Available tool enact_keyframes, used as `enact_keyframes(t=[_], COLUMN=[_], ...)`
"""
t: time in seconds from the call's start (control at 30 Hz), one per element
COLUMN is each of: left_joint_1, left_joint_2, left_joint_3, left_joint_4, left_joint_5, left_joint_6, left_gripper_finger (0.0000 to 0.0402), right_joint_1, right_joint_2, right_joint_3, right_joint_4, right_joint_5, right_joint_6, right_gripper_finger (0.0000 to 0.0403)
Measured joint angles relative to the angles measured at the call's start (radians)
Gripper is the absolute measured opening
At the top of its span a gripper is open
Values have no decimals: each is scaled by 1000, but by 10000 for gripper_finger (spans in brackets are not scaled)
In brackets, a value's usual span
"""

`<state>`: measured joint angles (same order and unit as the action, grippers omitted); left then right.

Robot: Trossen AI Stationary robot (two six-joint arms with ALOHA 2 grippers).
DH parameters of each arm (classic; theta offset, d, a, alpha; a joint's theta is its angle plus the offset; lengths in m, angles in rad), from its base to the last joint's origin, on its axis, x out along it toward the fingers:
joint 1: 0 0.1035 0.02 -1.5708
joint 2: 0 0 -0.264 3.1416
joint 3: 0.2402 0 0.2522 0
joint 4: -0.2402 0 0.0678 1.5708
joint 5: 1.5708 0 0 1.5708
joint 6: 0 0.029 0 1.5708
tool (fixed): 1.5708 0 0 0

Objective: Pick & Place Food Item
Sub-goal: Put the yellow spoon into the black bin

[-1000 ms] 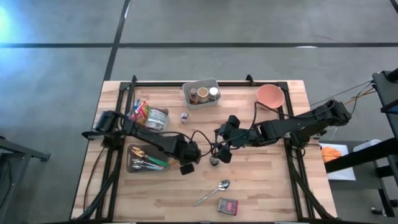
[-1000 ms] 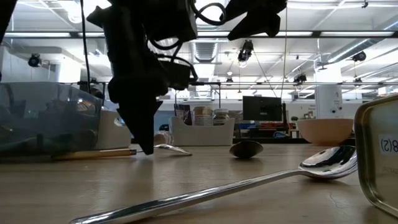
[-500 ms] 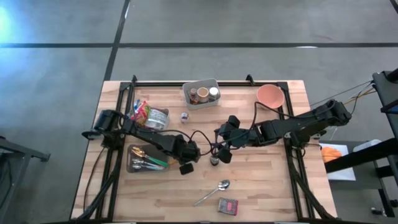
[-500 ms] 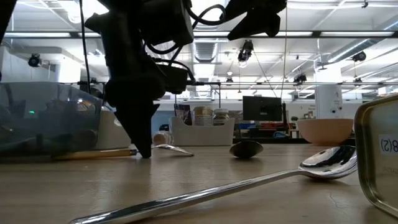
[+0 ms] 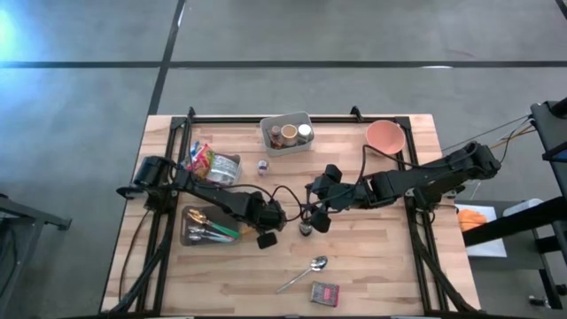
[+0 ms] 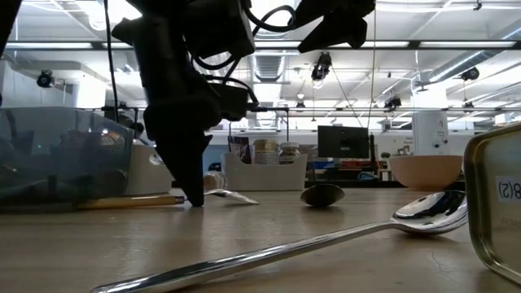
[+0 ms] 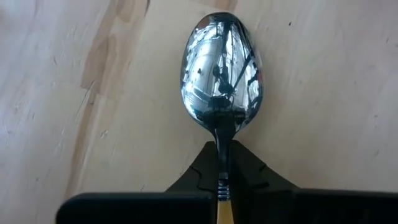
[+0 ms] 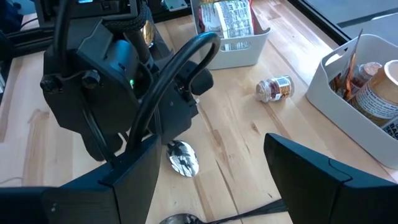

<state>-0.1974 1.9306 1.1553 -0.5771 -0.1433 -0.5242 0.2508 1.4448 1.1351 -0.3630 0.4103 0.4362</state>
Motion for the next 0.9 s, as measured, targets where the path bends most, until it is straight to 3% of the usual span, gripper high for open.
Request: enact_keyframes(t=[0.9], left_joint_1=[2], left_joint_2=[-17], left_joint_3=[4], left_joint_4=[156], left_joint_5=[-53], left_joint_6=[40], left_gripper_finger=[2], right_joint_1=[0], right_joint_2=[0], right_joint_3=[0], right_joint_4=[0], right_joint_5=[0], right_joint_6=[-1], right_gripper_finger=[282])
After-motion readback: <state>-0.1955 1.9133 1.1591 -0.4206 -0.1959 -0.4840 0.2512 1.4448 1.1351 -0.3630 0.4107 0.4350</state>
